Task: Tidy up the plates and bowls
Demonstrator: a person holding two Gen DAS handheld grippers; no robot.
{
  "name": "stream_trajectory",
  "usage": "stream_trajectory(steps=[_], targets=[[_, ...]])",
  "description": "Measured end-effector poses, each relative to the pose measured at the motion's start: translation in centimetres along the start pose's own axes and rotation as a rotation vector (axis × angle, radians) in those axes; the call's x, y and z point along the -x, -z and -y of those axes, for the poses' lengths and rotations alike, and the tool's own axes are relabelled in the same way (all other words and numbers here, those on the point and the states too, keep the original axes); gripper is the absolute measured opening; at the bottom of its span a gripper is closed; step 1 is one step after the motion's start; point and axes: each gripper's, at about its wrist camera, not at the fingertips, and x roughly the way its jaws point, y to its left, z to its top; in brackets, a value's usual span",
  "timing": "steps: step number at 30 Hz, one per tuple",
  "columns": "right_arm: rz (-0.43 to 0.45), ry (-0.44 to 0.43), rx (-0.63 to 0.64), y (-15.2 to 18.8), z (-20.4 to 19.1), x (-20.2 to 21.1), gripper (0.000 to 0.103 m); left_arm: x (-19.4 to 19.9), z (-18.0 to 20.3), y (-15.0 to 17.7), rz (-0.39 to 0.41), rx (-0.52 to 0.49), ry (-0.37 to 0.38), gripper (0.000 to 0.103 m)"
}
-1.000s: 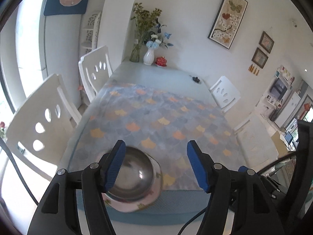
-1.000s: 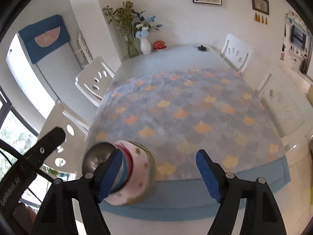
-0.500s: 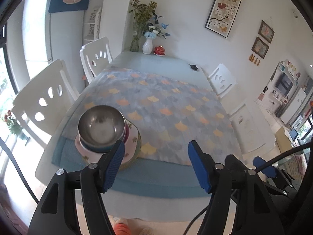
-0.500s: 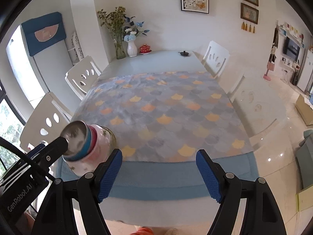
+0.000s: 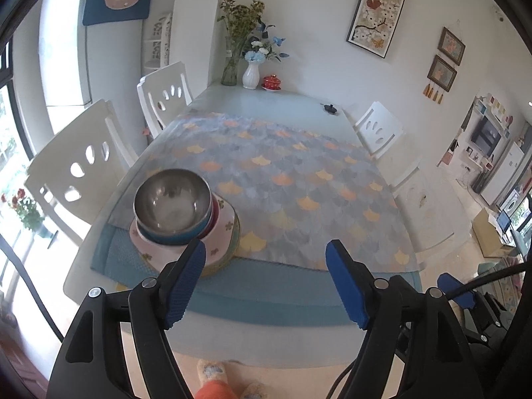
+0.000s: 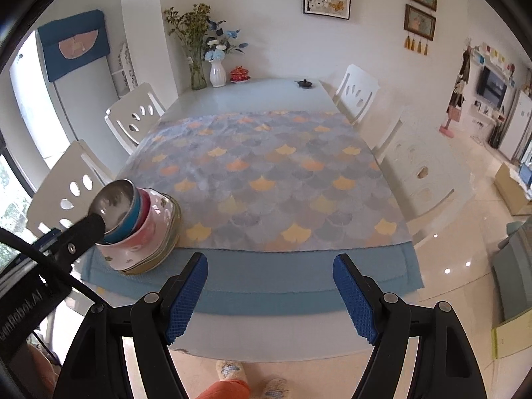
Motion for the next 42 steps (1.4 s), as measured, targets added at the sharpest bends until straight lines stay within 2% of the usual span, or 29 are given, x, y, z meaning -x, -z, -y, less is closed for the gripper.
stream_trajectory(steps=[3, 10, 15, 22, 34, 42], targets=[[-0.011, 0.027, -0.002, -0.6, -0.7, -0.8, 0.076, -1.0, -0.5, -1.1, -0.014, -0.023, -0.008, 0.073], [-0.062, 0.023, -0.021, -2.7, -3.3, -3.4, 0.076, -2.8, -2.0, -3.6, -0.014, -0.077, -0.031, 0.073], [-0.082, 0.031, -0.009, -3.8, -5.2, -5.1, 0.076, -4.6, -3.4, -4.9, -0.036, -0.068, -0.017, 0.073], [-0.142, 0.042, -0.022, -4.4, -7.0, -8.0, 0.076, -6.7, -5.3, -5.8, -0.070, -0.079, -0.015, 0.073], [-0.160, 0.075, -0.028, -5.0, -9.4, -9.8, 0.076, -8.6, -7.6, -6.7, -0.086, -0.079, 0.021, 0.073], [-0.166, 0.105, -0.059, -3.8, -10.1, -10.0, 0.076, -9.5, -8.2, -6.4, -0.111, -0.101, 0.048, 0.073]])
